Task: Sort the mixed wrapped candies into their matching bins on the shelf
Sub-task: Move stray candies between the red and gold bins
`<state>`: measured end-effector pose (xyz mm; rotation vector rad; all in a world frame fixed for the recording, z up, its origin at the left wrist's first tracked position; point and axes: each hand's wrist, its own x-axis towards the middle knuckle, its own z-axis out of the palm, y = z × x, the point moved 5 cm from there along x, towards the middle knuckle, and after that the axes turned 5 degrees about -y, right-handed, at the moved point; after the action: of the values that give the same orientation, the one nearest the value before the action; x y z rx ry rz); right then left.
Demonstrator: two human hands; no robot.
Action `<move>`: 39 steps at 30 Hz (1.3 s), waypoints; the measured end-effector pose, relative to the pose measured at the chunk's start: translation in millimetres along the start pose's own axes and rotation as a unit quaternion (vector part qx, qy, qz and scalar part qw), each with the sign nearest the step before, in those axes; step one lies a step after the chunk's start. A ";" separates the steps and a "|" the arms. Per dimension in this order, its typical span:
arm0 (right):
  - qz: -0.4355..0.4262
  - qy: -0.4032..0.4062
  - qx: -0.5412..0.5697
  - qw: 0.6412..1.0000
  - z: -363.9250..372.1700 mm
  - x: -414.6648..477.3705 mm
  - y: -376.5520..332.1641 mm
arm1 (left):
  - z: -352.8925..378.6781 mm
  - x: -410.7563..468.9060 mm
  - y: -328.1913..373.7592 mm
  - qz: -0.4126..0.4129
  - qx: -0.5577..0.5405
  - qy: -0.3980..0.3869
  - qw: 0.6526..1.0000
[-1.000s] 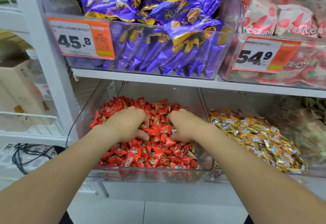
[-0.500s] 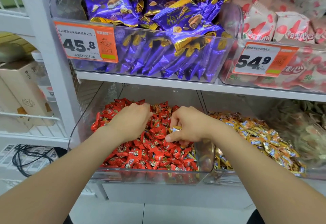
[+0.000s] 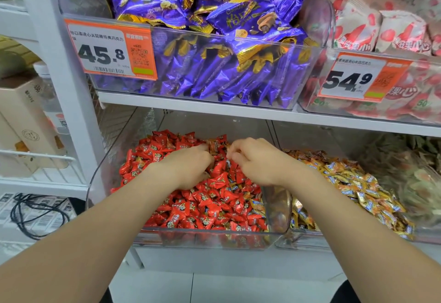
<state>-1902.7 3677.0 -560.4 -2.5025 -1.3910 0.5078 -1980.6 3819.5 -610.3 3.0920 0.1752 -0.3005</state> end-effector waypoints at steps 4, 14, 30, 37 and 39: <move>-0.030 -0.049 -0.060 0.997 0.2 -10.7 -4.4 | 3.5 -5.6 -1.5 0.002 -0.027 0.000 1.000; -0.005 -0.130 -0.309 0.942 29.5 -21.0 -9.0 | -34.8 -47.8 -9.1 -0.066 -0.091 0.145 0.983; -0.002 -0.049 -0.214 0.976 8.0 -24.9 -13.5 | -2.2 -56.0 -9.6 -0.068 -0.018 0.002 0.998; 0.003 -0.194 -0.381 0.904 29.3 -28.7 -16.2 | 0.6 -46.6 -5.0 -0.059 0.004 0.014 0.998; 0.011 -0.208 -0.411 0.888 34.8 -25.1 -14.4 | -0.8 -45.6 -4.0 -0.056 -0.003 0.034 0.998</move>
<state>-1940.2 3664.3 -582.2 -3.1888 -2.0859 0.5656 -2025.4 3818.6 -600.7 3.0949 0.3511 -0.1975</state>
